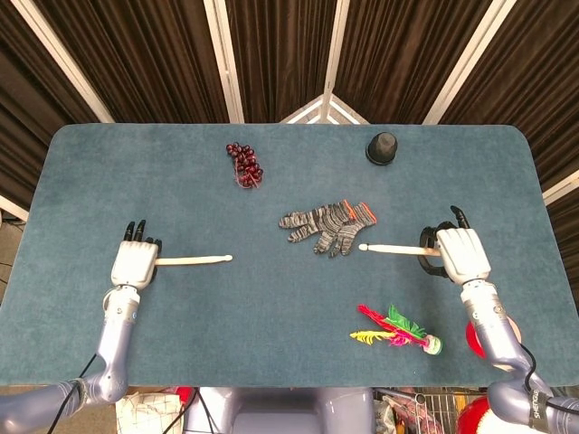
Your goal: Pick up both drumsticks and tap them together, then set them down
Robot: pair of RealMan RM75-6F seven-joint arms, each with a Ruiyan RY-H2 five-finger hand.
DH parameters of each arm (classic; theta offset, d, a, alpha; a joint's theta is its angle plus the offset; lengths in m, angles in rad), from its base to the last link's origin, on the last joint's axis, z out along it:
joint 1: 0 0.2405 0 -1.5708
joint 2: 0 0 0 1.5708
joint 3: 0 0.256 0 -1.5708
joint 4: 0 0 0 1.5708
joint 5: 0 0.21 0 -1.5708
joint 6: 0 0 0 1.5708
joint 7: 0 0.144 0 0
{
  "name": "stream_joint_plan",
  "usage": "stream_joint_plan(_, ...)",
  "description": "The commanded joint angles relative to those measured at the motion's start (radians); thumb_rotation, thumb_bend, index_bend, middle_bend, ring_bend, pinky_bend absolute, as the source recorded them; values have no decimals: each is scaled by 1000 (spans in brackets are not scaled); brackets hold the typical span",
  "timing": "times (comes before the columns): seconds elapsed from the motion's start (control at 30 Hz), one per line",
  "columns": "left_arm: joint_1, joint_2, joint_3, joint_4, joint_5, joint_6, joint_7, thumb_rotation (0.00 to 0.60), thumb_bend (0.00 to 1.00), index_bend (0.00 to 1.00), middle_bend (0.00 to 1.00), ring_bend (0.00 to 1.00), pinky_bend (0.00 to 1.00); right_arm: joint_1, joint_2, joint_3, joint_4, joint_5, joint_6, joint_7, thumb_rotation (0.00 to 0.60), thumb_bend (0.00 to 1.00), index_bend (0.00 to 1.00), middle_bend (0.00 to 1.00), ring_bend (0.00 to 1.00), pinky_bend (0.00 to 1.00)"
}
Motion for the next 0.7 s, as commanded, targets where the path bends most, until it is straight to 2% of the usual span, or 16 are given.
stream_joint_plan(0.03, -6, -6, -1, 7, -5, -2, 5, 600, 473, 450, 426, 37, 0, 1, -2, 0, 3, 1, -2, 0, 600, 395, 698, 576, 364, 36)
stream_joint_plan(0.7, -22, -33, 12, 27, -17, 19, 46, 600, 480, 481, 454, 41, 0, -1, -4, 0, 14, 3, -3, 3, 600, 395, 698, 576, 364, 36)
